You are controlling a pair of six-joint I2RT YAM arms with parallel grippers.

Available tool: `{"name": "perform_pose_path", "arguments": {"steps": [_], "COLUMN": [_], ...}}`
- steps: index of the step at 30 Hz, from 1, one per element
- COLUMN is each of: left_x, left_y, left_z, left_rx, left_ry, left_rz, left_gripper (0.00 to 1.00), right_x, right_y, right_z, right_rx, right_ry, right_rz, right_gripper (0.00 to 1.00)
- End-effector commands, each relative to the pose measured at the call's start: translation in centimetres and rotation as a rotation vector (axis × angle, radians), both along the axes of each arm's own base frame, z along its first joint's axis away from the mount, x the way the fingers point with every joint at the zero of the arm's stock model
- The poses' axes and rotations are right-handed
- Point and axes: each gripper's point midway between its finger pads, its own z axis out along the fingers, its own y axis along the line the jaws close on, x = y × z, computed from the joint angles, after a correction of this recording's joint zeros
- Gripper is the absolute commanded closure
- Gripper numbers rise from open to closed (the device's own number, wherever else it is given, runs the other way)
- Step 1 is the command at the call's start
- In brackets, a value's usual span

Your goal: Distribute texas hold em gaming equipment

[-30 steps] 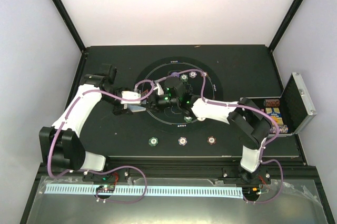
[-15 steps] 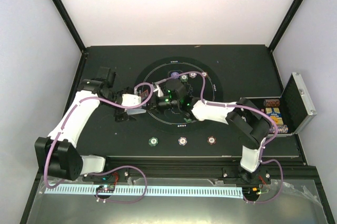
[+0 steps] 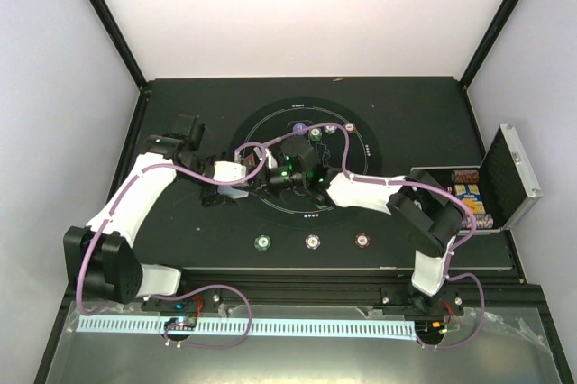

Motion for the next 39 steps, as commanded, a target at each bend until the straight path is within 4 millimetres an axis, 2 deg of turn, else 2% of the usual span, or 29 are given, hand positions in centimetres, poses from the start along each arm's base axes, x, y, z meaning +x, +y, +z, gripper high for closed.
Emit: {"name": "perform_pose_path", "arguments": {"steps": [1,7,9,11,13,15,23,32,35,39], "left_x": [-0.4,-0.8,-1.2,-1.8,-2.8,-3.3,-3.8,-2.2,-1.6,-2.2], "left_y": [-0.4,0.0,0.1,0.0,0.0,0.0,0.0,-0.8,-0.8,-0.7], "left_z": [0.0,0.0,0.3,0.5,0.8,0.7,0.3,0.8,1.0,0.5], "left_rx": [-0.009,0.025,0.027,0.017,0.009,0.011,0.011,-0.044,-0.049,-0.049], "left_ry": [0.018,0.062,0.076,0.093,0.11,0.128,0.182,0.119,0.065,0.034], "left_rz": [-0.045,-0.039,-0.044,-0.055,-0.079,-0.087,-0.085,-0.032,-0.018,-0.043], "left_gripper": [0.17,0.36,0.39,0.32,0.22,0.18,0.17,0.24,0.18,0.14], "right_x": [-0.6,-0.5,-0.4,-0.4,-0.5,-0.5,-0.6,-0.3,-0.1,-0.1], "right_y": [0.7,0.7,0.7,0.7,0.6,0.6,0.5,0.5,0.4,0.4], "right_z": [2.6,1.9,1.3,0.9,0.7,0.6,0.8,0.7,0.4,0.1], "right_rx": [0.062,0.04,0.024,0.016,0.011,0.011,0.004,-0.006,-0.018,-0.027], "right_ry": [-0.049,-0.046,-0.041,-0.036,-0.034,-0.036,-0.047,-0.045,-0.043,-0.042], "right_rz": [0.043,0.039,0.039,0.04,0.039,0.039,0.043,0.024,0.016,0.008], "right_gripper": [0.91,0.92,0.91,0.92,0.92,0.92,0.92,0.94,0.95,0.96]}}
